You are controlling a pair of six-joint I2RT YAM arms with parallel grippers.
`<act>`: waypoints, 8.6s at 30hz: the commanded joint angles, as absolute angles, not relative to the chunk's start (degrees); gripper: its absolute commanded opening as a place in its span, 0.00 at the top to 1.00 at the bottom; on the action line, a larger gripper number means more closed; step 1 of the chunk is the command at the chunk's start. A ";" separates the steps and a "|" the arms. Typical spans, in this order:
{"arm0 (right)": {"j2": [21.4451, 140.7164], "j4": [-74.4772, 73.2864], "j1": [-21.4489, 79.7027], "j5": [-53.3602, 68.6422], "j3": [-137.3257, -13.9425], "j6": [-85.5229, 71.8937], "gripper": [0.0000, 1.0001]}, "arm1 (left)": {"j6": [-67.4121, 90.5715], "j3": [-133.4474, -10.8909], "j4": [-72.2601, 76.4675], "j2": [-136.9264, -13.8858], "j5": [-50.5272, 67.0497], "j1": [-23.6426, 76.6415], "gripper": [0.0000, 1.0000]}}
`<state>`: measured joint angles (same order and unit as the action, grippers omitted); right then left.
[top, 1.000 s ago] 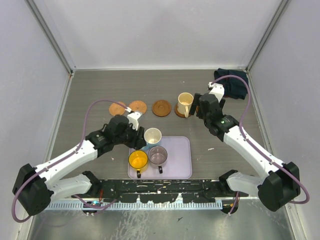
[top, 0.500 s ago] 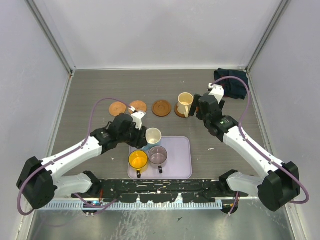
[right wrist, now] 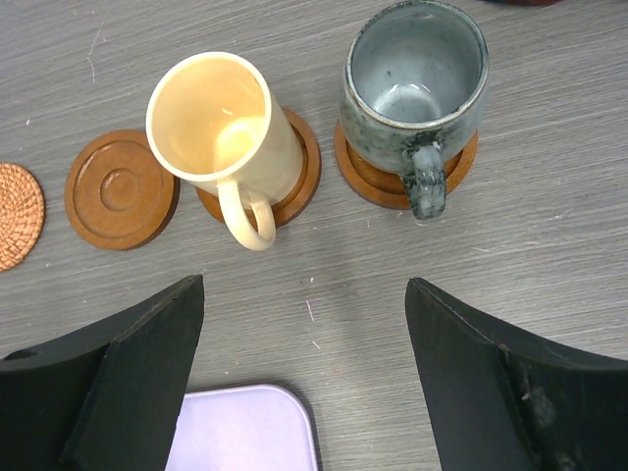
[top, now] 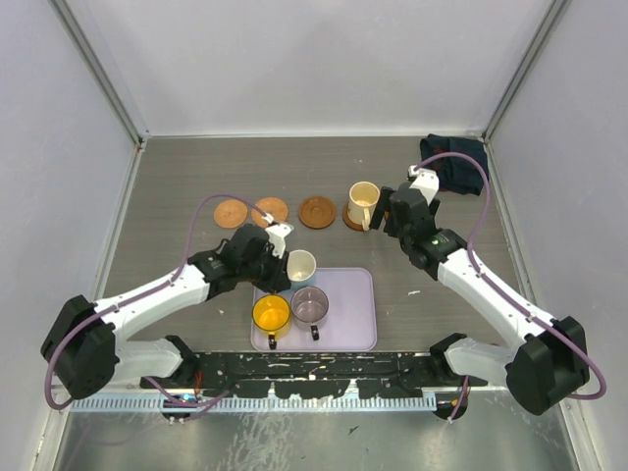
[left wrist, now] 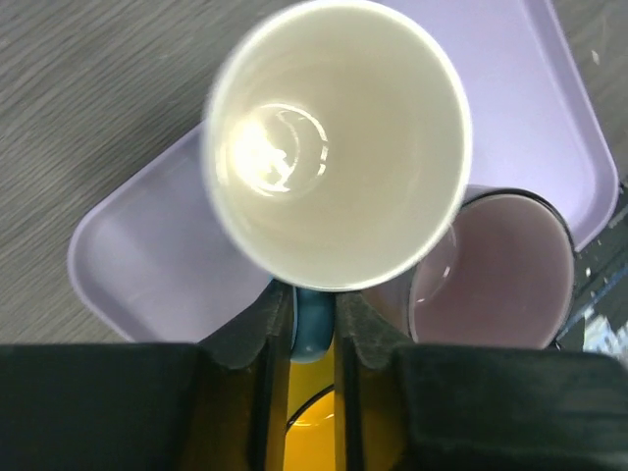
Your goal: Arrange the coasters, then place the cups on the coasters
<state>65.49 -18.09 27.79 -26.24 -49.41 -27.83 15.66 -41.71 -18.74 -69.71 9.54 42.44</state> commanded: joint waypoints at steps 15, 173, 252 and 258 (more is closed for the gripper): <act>64.20 -15.18 27.69 -24.91 -48.20 -29.56 0.15 | 15.07 -49.81 -15.72 -73.21 -1.18 44.02 1.00; 58.15 -14.33 38.03 -26.67 -32.51 -33.83 0.25 | 26.13 -71.52 1.73 -101.84 -24.94 47.82 0.58; 55.33 -13.80 39.32 -34.28 -38.04 -30.49 0.17 | 50.10 -39.89 -39.45 -59.24 -24.43 74.44 0.24; 55.36 -13.80 39.37 -33.95 -37.84 -30.78 0.17 | 52.14 -37.94 -40.05 -58.43 -28.03 74.44 0.45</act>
